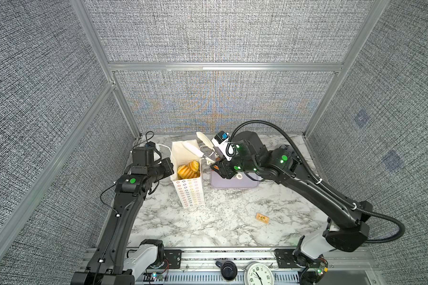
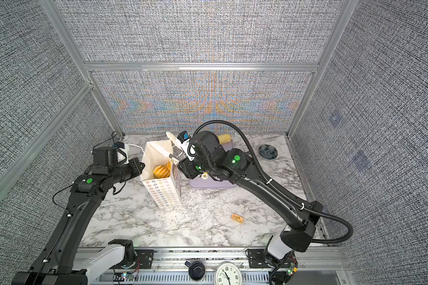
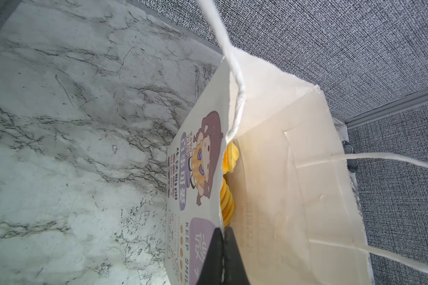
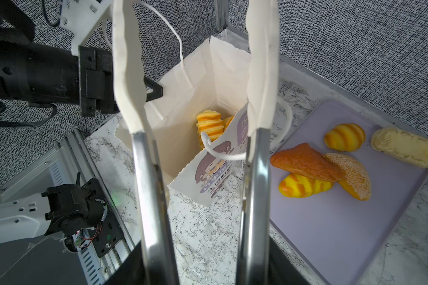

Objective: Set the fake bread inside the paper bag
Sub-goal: 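Withdraw the empty tongs from the bag back over the tray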

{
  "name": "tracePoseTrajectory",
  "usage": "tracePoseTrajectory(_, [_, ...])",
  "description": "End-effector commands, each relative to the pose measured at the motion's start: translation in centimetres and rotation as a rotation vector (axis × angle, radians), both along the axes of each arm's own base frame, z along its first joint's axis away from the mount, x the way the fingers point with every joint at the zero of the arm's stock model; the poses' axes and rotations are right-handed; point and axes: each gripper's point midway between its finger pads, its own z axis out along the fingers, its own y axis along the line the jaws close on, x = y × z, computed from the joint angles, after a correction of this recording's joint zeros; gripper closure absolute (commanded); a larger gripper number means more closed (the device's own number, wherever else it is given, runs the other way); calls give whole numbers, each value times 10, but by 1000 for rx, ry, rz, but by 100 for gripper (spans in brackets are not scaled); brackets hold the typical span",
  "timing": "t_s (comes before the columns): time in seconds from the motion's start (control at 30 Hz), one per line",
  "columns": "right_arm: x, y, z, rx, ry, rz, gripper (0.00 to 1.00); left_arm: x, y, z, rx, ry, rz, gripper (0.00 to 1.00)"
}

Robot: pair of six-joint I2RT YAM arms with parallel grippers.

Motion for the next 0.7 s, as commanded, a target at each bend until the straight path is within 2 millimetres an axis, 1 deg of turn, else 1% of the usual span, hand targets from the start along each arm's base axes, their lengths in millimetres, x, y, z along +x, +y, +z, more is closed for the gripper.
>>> tracePoseTrajectory(0.0, [7,-3,17,47,-58,-32,45,1,-1,2,-2,-12,-5,100])
tracePoseTrajectory(0.2, [14,-22,25,89,-65,-94,45,1,-1,2,-3,-10,-7,100])
tracePoseTrajectory(0.33, [21,-40,27,129,-56,-148,46,1,-1,2,0,-11,-6,100])
tracePoseTrajectory(0.53, [32,-67,20,193,5,-220,46,2,-1,2,-1,-11,-7,100])
tracePoseTrajectory(0.67, [42,-82,6,235,81,-265,46,3,-2,3,-3,-12,-9,100])
